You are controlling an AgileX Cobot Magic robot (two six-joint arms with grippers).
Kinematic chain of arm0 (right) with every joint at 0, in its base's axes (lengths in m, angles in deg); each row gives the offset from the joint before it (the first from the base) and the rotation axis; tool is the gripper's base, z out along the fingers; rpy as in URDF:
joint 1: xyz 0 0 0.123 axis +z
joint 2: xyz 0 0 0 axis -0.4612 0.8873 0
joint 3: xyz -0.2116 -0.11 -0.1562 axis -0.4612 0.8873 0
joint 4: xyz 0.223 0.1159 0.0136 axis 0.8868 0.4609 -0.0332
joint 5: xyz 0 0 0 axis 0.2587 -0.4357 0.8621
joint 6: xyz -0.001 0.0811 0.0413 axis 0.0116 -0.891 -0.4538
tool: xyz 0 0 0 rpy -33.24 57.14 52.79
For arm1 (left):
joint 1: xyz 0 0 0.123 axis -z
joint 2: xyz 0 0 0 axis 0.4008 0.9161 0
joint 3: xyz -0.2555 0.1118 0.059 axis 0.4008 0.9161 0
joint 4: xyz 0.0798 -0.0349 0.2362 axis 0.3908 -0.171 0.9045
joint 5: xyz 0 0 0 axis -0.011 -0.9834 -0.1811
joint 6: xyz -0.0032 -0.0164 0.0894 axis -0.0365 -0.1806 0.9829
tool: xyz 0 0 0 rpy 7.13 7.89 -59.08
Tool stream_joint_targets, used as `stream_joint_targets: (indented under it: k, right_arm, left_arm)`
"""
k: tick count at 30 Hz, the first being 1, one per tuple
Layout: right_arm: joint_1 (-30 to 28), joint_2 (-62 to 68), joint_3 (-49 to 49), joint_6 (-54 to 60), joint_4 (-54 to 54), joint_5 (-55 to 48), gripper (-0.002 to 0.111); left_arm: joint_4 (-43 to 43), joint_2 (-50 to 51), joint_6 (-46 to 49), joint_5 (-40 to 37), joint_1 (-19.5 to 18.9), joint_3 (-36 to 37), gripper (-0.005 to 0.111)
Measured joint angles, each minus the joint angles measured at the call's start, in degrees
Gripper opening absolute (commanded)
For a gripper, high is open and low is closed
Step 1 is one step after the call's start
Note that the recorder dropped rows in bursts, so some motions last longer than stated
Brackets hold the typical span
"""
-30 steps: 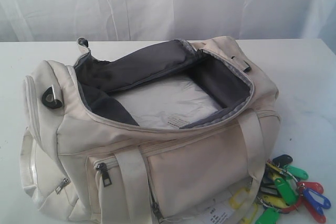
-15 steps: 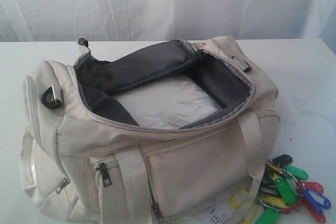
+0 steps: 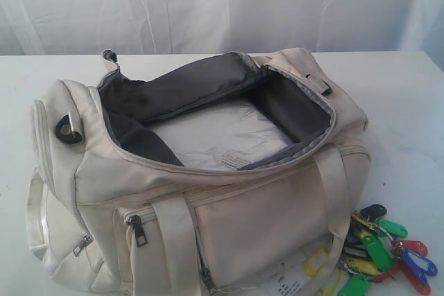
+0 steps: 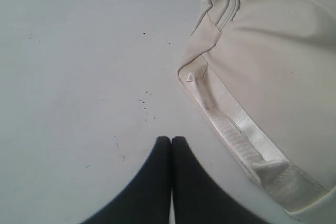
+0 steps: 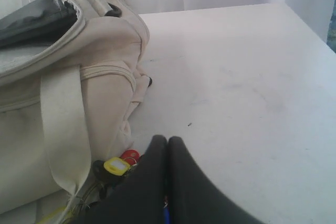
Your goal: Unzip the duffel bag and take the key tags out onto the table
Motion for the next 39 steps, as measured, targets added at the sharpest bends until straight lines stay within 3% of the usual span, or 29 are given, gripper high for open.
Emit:
stream_joint_targets:
  k: [39]
  right_arm:
    - [0.0,0.0,0.0,1.5,0.0,-0.1,0.0]
  left_arm:
    - [0.0,0.0,0.0,0.0,0.0,0.0,0.0]
